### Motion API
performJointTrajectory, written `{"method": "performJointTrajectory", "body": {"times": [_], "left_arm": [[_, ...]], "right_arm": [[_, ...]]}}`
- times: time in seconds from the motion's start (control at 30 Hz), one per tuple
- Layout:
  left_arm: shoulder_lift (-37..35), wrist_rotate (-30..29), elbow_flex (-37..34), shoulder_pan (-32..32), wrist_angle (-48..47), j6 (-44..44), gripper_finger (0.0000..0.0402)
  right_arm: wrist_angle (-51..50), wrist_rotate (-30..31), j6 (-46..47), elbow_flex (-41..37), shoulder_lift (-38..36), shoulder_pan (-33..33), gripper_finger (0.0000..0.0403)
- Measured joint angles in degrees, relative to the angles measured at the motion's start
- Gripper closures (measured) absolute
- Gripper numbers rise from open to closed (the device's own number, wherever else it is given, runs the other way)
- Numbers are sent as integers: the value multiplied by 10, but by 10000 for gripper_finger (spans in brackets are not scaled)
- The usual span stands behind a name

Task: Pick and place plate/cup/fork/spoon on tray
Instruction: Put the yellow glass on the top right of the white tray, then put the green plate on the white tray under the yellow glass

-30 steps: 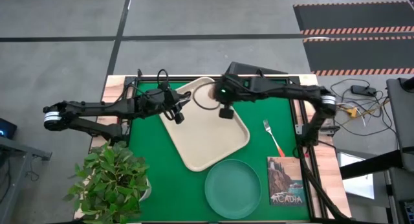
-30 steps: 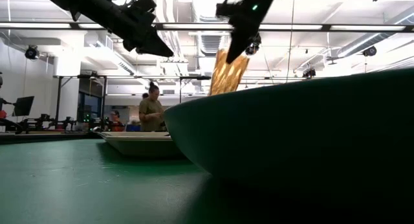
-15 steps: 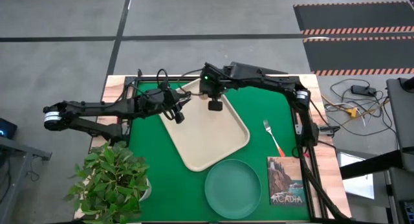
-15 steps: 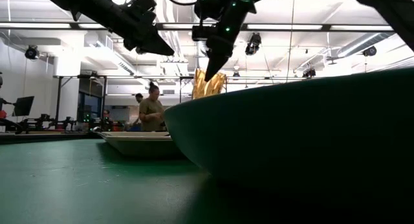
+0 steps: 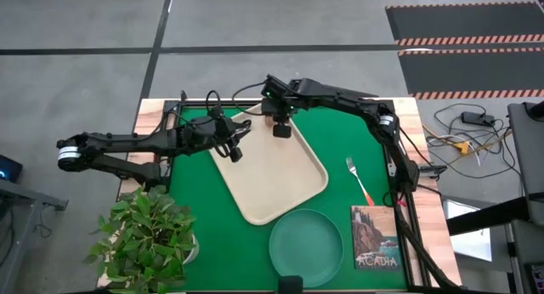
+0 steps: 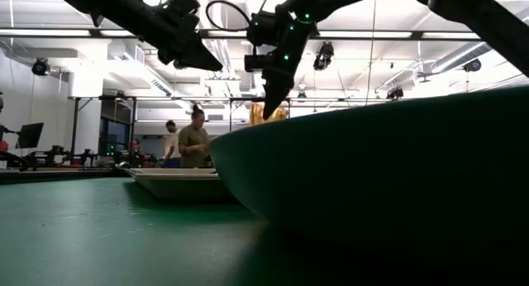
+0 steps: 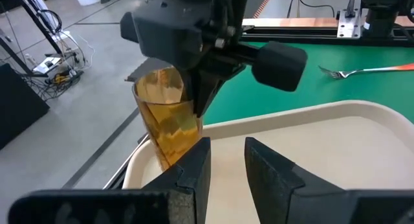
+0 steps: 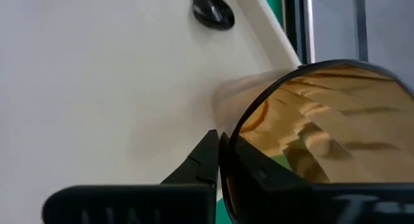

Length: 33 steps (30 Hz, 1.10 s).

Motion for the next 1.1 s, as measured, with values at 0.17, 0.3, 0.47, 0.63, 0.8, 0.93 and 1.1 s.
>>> {"method": "performJointTrajectory", "body": {"times": [0.17, 0.3, 0.47, 0.63, 0.8, 0.93, 1.1], "left_arm": [[0, 0, 0, 0, 0, 0, 324], [0, 0, 0, 0, 0, 0, 324], [0, 0, 0, 0, 0, 0, 324], [0, 0, 0, 0, 0, 0, 324], [0, 0, 0, 0, 0, 0, 324], [0, 0, 0, 0, 0, 0, 324], [0, 0, 0, 0, 0, 0, 324]], "right_arm": [[3, -2, 0, -2, 0, 1, 366], [5, 1, 6, -2, 0, 1, 338], [25, 2, 18, -2, -7, -3, 305], [30, 2, 30, -1, -17, -8, 281], [-12, 1, 71, 31, -24, -8, 268], [-90, -41, 135, 52, -50, -1, 266], [-111, -182, 196, -7, -114, 24, 268]]}}
